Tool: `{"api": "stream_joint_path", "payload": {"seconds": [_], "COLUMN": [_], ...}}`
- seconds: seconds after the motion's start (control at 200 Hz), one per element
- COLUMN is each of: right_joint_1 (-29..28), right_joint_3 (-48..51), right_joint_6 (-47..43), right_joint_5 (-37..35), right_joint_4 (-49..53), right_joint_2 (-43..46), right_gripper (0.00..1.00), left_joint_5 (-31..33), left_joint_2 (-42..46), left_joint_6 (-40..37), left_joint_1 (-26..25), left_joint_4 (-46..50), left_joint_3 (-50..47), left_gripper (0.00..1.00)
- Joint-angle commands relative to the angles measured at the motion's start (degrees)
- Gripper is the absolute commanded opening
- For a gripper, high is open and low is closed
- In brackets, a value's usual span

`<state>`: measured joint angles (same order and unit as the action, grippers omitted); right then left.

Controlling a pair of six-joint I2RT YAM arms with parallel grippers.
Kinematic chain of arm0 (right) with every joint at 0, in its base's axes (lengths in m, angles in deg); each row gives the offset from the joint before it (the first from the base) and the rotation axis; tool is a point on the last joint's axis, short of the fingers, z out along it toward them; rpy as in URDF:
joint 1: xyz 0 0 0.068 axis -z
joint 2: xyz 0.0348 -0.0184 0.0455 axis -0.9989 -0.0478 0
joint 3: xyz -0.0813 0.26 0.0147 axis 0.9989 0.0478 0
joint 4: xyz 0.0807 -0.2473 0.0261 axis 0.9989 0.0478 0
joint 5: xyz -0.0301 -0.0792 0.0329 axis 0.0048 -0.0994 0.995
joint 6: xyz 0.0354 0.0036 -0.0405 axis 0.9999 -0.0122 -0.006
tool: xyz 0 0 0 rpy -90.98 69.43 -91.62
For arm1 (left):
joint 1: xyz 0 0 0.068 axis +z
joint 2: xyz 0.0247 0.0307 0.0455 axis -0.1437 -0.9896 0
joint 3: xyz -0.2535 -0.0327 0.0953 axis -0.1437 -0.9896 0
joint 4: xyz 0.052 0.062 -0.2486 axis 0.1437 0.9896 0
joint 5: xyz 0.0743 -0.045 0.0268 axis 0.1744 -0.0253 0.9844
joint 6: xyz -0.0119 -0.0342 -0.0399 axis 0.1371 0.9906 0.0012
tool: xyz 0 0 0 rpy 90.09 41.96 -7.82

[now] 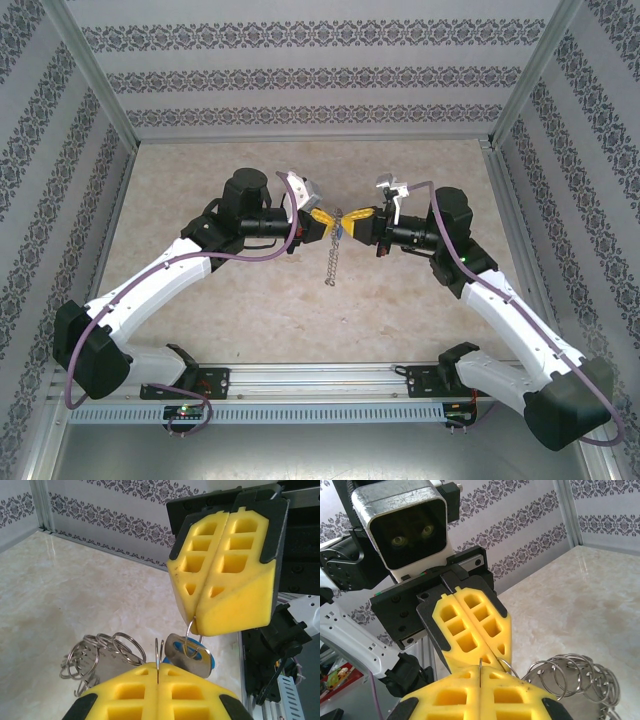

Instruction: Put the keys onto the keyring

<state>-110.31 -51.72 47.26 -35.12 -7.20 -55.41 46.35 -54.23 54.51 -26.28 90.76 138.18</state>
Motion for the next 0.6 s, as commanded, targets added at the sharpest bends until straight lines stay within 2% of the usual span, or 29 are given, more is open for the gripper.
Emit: {"api": "stream_joint_path", "payload": {"seconds": [0.0,0.595], "right_joint_1": [-0.6,-0.3], "right_joint_3": [-1.9,-0.9], "right_joint_6": [-1.2,-2.4], "right_joint_5": [-1.0,-2.2], "right_joint_4": [-1.0,-0.2], "right_joint_2": [-0.6,-2.5], "right_gripper": [0.00,0.00], "left_joint_5": [-1.6,-1.1], "left_joint_2": [0.5,1.3], "left_joint_6": [-1.2,-1.4], "left_joint_1": [-0.7,-1.3], "left_joint_4": [-0.4,-0.2], "left_joint_3": [2.7,3.2], "left_gripper": [0.00,0.00]}}
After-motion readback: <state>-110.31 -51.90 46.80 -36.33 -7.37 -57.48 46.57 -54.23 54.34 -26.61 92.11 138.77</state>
